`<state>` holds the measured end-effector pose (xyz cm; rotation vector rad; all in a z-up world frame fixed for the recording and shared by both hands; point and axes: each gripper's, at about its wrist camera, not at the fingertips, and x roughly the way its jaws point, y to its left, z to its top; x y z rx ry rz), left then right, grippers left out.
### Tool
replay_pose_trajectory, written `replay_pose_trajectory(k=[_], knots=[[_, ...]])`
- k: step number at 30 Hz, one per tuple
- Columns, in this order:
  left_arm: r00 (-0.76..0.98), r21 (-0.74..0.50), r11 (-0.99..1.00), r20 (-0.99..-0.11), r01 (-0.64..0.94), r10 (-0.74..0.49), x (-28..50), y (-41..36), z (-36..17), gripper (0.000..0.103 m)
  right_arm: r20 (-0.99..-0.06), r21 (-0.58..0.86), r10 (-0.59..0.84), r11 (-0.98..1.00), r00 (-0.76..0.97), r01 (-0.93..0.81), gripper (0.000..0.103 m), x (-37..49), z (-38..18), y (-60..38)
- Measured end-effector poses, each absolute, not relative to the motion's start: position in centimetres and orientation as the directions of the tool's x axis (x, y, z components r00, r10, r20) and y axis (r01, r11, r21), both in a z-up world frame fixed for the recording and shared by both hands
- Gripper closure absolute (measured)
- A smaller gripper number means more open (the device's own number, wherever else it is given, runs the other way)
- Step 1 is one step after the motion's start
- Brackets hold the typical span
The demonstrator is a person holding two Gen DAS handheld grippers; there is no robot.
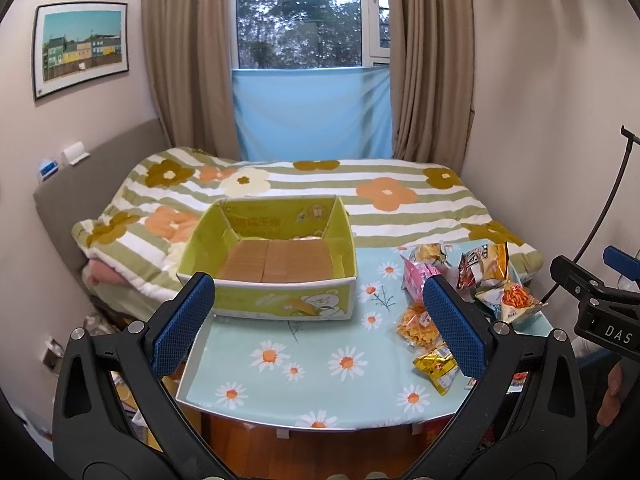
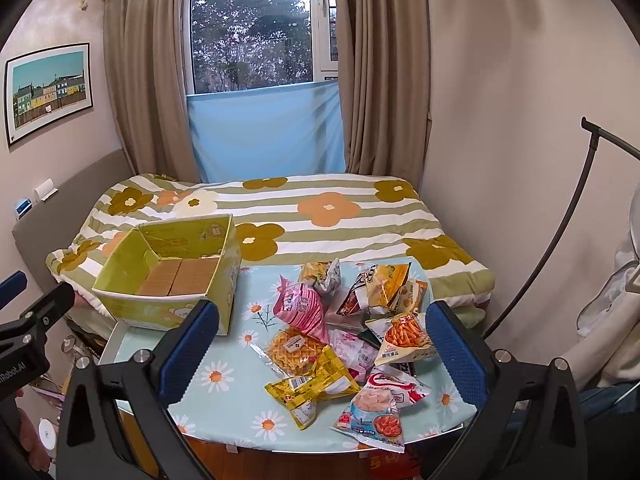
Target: Organize snacks
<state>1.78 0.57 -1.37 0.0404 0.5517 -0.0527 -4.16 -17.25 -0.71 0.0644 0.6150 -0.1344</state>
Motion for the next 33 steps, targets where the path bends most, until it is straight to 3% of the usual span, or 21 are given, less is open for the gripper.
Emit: replay_pose_trajectory(k=[33], knots=[[0.848,0.014,0.997,-0.527,0.08,-0.061,1.35,0.72,-1.01,0.0,-0.583,0.029,-0.104,0.988,0.805,0.149,0.0,-4.33,-0.64,-17.58]])
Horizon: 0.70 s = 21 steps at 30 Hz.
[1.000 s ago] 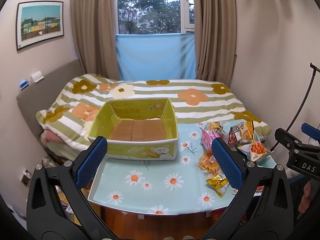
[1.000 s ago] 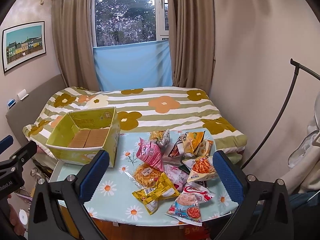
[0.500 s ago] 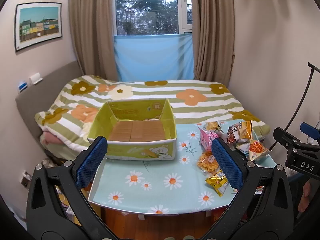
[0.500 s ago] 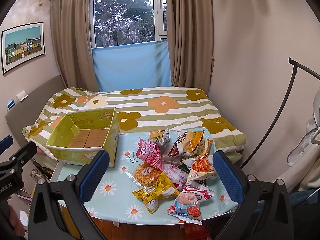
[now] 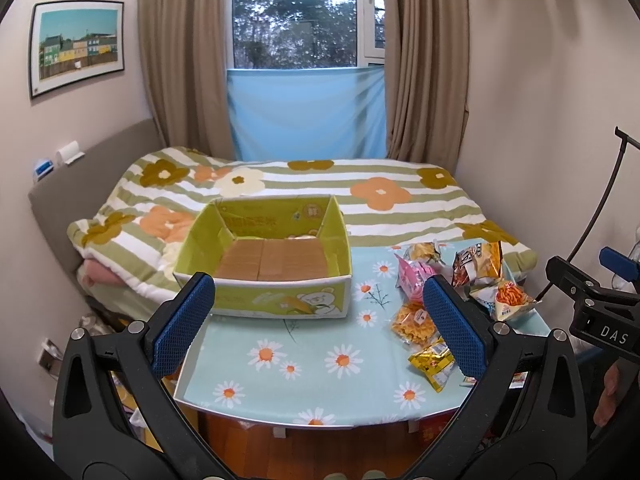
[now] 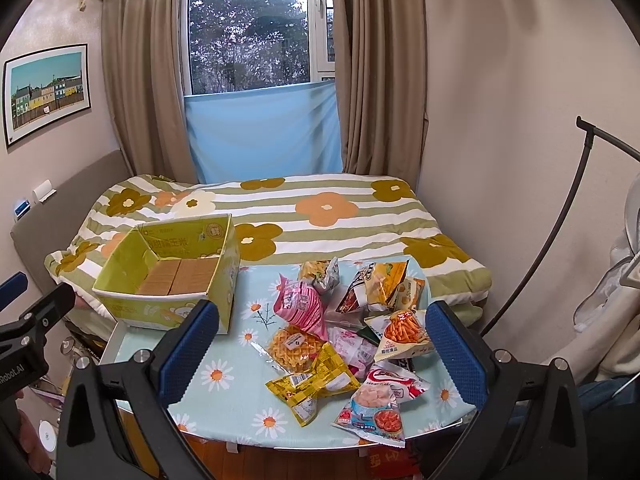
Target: Organize snacks
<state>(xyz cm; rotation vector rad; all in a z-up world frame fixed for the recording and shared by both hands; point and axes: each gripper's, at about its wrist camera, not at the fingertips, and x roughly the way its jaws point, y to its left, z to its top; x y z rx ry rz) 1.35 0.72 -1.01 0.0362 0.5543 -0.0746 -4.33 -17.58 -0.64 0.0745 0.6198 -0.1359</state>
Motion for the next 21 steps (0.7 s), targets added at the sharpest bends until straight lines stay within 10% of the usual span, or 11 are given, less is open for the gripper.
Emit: replay_pose_trajectory(k=[21], knots=[[0.843,0.008,0.996,-0.534,0.093,-0.074,1.45,1.01,-1.05,0.0,-0.586,0.027,-0.11,0.988,0.803,0.154,0.0,-4.81,-0.78,-17.48]])
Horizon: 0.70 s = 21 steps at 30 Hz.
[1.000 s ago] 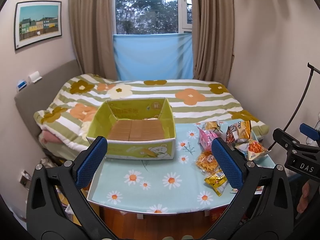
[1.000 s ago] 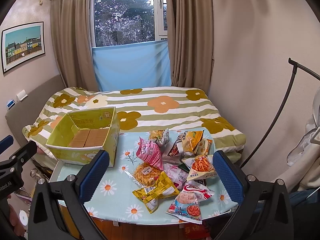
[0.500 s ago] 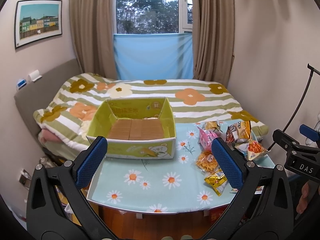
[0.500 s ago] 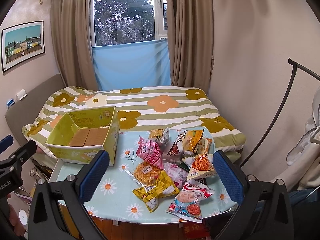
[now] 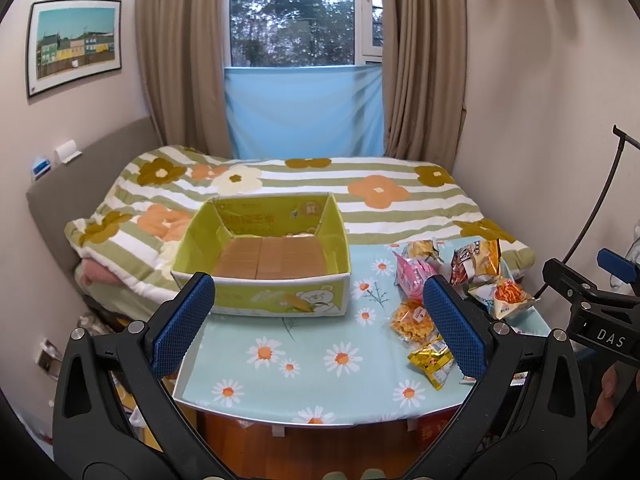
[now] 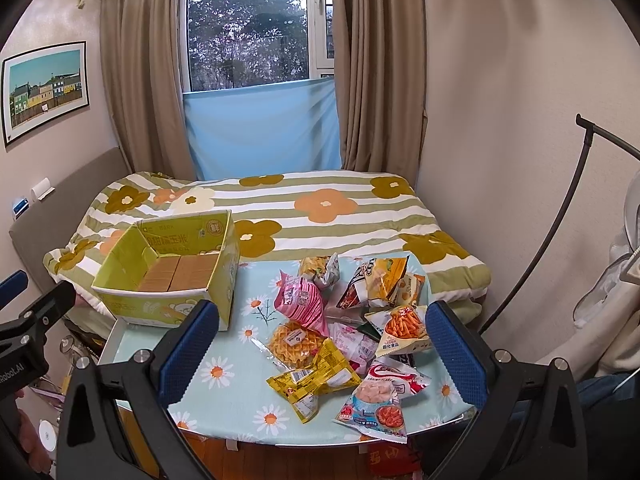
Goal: Organize snacks
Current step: 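Reach both tools toward the snack pile, left to pink bag, right to cheese-stick bag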
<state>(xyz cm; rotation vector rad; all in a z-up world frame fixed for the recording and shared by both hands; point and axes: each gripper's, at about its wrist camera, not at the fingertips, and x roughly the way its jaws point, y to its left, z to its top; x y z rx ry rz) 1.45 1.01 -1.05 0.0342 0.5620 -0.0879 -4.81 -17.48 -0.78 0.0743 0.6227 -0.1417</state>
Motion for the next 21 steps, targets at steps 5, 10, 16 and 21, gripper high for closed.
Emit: replay_pose_trajectory(k=[5,10,16,21], knots=[[0.828,-0.009,0.995,-0.554,0.098,-0.087,2.0,1.3,-1.3,0.0,-0.587,0.026,-0.121,0.985,0.8,0.169,0.0,-5.0,-0.8,-17.5],[0.772,-0.021,0.99,-0.624,0.137,-0.12,3.7,1.0,-2.7,0.0,-0.632,0.05,-0.13,0.977,0.764,0.207,0.0,-5.0,-2.2,-17.7],[0.687,-0.069,0.974,-0.697,0.218,-0.203,6.4,-0.3,-6.2,0.0,-0.695,0.07,-0.147,0.96,0.703,0.271,0.0,-4.5,-4.8,-19.4],[0.63,-0.092,0.959,-0.736,0.267,-0.246,8.5,-2.6,-8.7,0.0,-0.743,0.097,-0.155,0.937,0.651,0.334,0.0,-3.9,-7.2,-22.1]])
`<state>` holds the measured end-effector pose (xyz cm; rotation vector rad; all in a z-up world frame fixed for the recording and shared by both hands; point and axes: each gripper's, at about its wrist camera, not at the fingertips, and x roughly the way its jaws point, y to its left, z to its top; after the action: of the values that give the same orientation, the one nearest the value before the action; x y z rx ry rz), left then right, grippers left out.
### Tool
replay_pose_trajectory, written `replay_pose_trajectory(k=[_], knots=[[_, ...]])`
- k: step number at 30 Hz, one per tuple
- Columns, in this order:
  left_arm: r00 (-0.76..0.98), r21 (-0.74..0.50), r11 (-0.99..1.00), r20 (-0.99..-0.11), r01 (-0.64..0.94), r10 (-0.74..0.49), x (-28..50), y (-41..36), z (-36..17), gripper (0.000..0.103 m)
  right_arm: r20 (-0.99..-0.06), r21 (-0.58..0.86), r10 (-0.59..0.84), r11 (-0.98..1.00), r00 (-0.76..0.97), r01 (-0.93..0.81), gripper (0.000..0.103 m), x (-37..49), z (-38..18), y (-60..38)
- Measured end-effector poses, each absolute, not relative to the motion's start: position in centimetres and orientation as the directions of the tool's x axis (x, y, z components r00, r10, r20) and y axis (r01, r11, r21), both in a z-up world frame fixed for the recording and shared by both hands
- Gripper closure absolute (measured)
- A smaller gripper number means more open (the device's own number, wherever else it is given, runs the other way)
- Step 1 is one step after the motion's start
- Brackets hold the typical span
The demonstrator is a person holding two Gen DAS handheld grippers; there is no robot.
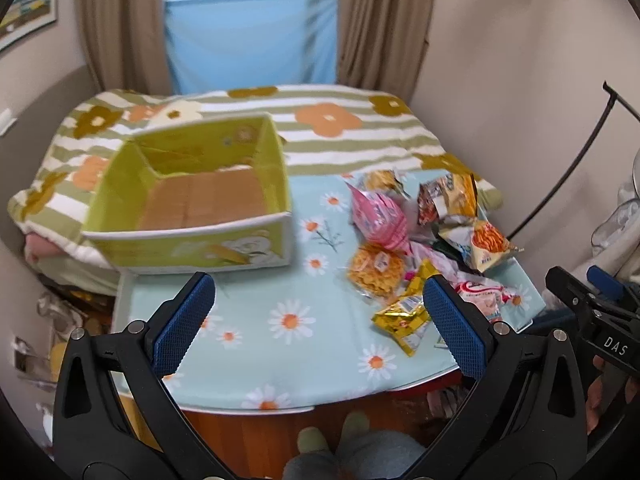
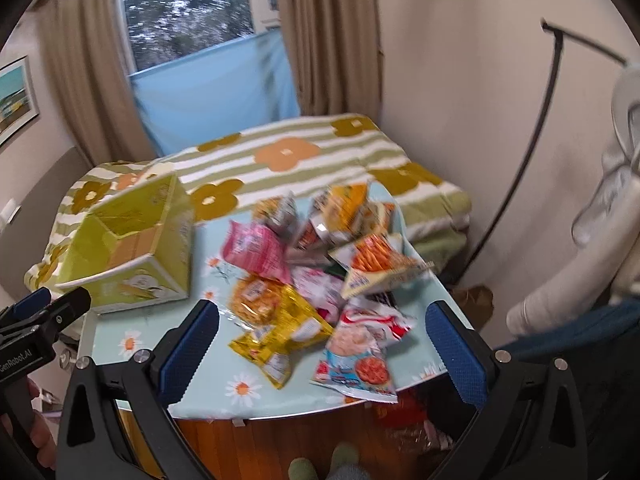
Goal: Organize snacks
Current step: 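Reach both tools toward the snack pile, left to pink bag, right to cheese-stick bag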
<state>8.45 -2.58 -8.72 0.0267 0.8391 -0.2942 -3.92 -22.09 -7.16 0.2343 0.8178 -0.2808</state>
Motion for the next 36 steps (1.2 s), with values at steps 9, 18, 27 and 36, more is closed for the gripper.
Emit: replay_pose_trajectory(k=[9,18,27,36], knots=[[0.55,-0.096,0.945,-0.793,0.313,-0.263,13.7,-8.6,-11.8,0.0,-0.803,0.086,-0.158,0.923,0.574,0.374,0.0,-0.1,-11.2,-27.7],[0.451,-0.077,0.945,-0.865,0.318,-0.222,21.2,-15.6,-16.4,0.0,-0.856,0.067,-0.105,0.949,0.506,0.309,0.0,6.4,-15.0,-30.9],[0.332,-0.067,0.956,-0.929,0.287,-0.164,26.4,-19.3,-22.5,0.0,-0.897,0.017,-0.091,0.971,0.433,0.237,0.0,11.2,-18.7,-32.5],[0.27,-0.044,0.968,-0.956,0.247,-0.113,28.6,-20.2,-25.7,0.0,-0.919,0.022,-0.056,0.981,0.389,0.193,0.0,13.2,-21.2,-32.8]])
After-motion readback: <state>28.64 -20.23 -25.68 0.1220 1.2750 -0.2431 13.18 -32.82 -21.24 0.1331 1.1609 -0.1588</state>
